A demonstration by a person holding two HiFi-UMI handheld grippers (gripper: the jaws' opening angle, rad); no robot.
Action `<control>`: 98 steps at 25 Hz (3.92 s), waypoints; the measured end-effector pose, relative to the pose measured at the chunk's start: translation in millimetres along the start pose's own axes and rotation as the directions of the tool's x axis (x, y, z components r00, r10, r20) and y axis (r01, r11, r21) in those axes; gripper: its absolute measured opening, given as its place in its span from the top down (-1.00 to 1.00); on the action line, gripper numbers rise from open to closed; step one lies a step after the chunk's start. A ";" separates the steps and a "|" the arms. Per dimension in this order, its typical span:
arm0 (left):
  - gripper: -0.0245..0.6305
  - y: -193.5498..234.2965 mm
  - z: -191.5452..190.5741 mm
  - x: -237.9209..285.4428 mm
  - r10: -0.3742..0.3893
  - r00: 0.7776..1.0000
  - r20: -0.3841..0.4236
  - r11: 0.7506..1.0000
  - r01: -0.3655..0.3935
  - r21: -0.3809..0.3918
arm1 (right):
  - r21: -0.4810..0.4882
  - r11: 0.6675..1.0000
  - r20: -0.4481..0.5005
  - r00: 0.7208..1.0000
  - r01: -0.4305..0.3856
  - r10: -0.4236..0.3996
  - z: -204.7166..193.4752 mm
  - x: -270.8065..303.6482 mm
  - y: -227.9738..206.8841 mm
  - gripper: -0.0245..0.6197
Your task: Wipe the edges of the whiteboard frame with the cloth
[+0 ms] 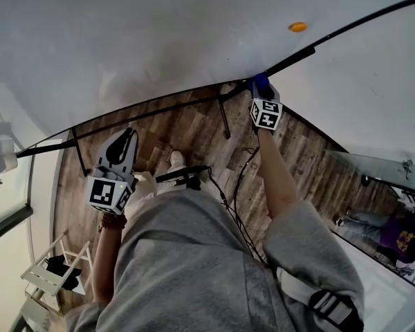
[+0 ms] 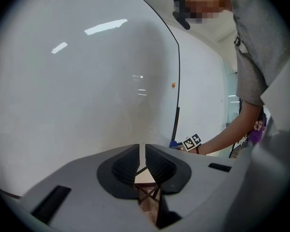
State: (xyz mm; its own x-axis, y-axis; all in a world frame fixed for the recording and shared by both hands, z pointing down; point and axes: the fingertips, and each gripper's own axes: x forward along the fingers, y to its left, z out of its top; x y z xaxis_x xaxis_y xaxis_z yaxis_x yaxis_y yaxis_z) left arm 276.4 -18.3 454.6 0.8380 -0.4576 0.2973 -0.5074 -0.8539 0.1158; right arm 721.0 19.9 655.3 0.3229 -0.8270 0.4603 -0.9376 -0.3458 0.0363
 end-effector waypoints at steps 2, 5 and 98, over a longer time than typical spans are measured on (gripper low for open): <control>0.79 3.5 -0.8 0.4 0.006 1.000 0.001 1.000 -0.006 0.000 | 0.005 1.000 0.000 1.000 -0.005 0.005 1.3 4.1 2.9 0.53; 0.79 7.0 0.0 -0.5 0.008 1.000 -0.007 1.000 -0.008 0.002 | 0.021 1.000 0.001 1.000 -0.006 0.006 2.1 7.4 8.6 0.53; 0.82 54.6 -29.1 -26.6 -0.007 0.999 -0.034 1.000 0.007 -0.017 | 0.150 0.959 0.008 0.970 -0.241 0.243 -2.6 -1.7 185.2 0.53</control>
State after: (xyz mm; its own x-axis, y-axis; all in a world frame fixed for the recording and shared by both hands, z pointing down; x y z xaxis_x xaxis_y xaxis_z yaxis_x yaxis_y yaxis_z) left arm 220.5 -45.5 480.6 0.8343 -0.4426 0.3288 -0.5050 -0.8527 0.1337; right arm 546.5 -41.7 663.6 0.0865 -0.8899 0.4479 -0.9575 -0.1985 -0.2094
